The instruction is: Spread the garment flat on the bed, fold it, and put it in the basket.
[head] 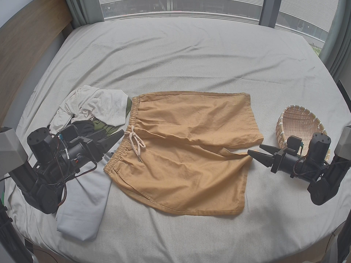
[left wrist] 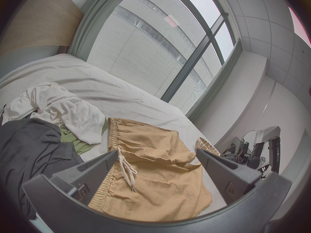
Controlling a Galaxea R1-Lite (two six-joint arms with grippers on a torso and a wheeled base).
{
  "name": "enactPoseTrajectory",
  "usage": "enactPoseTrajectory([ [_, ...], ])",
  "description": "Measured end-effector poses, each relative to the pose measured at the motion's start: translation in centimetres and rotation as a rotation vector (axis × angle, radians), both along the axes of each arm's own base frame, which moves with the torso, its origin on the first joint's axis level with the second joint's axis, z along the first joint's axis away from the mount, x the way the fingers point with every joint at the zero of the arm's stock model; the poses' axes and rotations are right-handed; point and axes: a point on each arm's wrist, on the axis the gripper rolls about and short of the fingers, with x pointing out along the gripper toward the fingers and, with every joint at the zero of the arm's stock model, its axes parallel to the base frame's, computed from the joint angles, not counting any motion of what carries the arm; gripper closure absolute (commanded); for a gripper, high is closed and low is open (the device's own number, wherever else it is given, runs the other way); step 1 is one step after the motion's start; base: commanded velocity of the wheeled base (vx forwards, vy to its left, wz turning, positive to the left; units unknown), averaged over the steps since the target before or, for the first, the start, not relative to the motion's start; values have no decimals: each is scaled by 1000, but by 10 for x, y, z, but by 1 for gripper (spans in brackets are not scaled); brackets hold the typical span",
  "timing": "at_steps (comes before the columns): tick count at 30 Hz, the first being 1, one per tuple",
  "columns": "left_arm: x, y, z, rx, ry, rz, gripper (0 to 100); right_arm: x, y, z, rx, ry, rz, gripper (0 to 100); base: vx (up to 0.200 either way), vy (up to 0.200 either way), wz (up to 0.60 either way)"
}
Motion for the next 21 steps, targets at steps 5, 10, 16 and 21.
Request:
enactPoseTrajectory([
  [5, 0, -1, 0, 0, -1, -2, 0, -25, -2, -8, -12, 75, 2, 0, 0, 0, 0],
  [10, -1, -2, 0, 1, -2, -7, 0, -46, -4, -23, -31, 170, 4, 0, 0, 0, 0],
  [16, -1, -3, 0, 1, -1, -10, 0, -53, 2, -45, -74, 251, 38, 0, 0, 0, 0],
  [21, -1, -3, 0, 1, 2, -10, 0, -53, 8, -69, -135, 289, 64, 0, 0, 0, 0],
])
